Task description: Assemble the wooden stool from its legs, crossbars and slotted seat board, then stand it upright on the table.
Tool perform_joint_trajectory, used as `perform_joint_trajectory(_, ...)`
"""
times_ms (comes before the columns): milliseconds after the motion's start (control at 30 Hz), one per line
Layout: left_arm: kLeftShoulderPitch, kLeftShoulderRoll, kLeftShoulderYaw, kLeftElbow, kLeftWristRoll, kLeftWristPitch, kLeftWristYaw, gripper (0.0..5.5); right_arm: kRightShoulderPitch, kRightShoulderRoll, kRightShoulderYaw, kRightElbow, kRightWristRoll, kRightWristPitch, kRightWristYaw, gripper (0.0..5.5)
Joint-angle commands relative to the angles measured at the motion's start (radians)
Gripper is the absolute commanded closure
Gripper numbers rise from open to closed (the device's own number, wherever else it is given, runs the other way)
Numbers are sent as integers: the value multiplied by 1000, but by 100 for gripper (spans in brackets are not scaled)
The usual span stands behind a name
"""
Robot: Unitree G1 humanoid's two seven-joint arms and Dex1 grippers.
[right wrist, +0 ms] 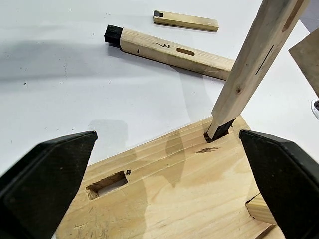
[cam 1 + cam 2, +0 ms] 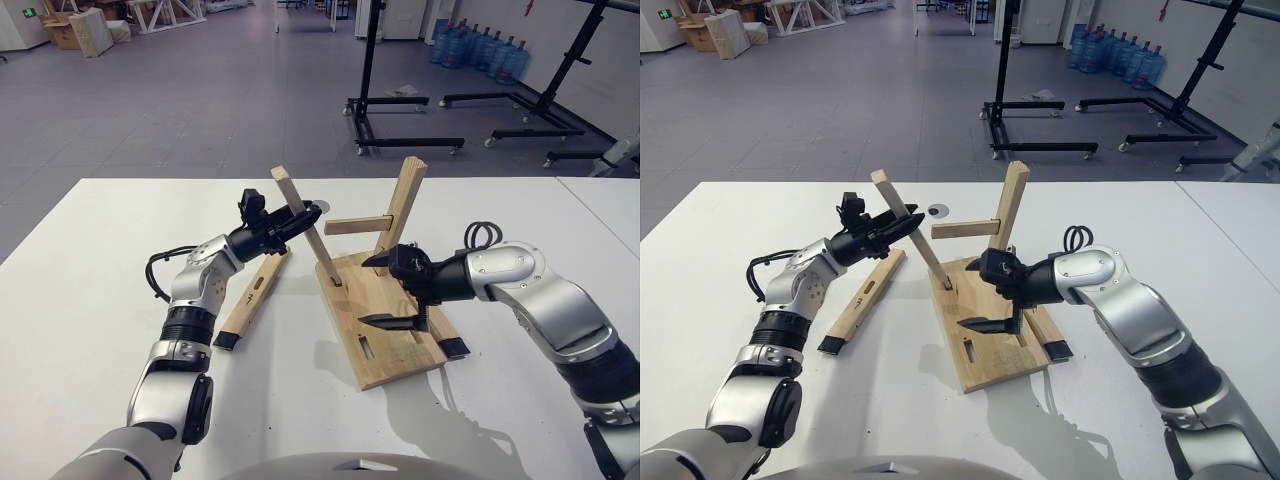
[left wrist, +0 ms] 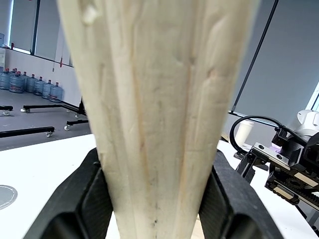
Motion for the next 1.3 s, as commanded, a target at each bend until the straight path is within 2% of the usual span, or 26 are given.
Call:
perform_joint_trajectory(33,-4,-2,-15,-3,12,3,-4,344,-13,4,1,-15,11,9,-5,25)
perform_joint_trajectory(533,-32,35,4,22,11,1,-15,344,-12,4,1,-18,16,14,-9,25)
perform_joint_trajectory(1300,-3,27,-12,12,22,9,-29,344,-14,0,5,-22,25,20,-12,25)
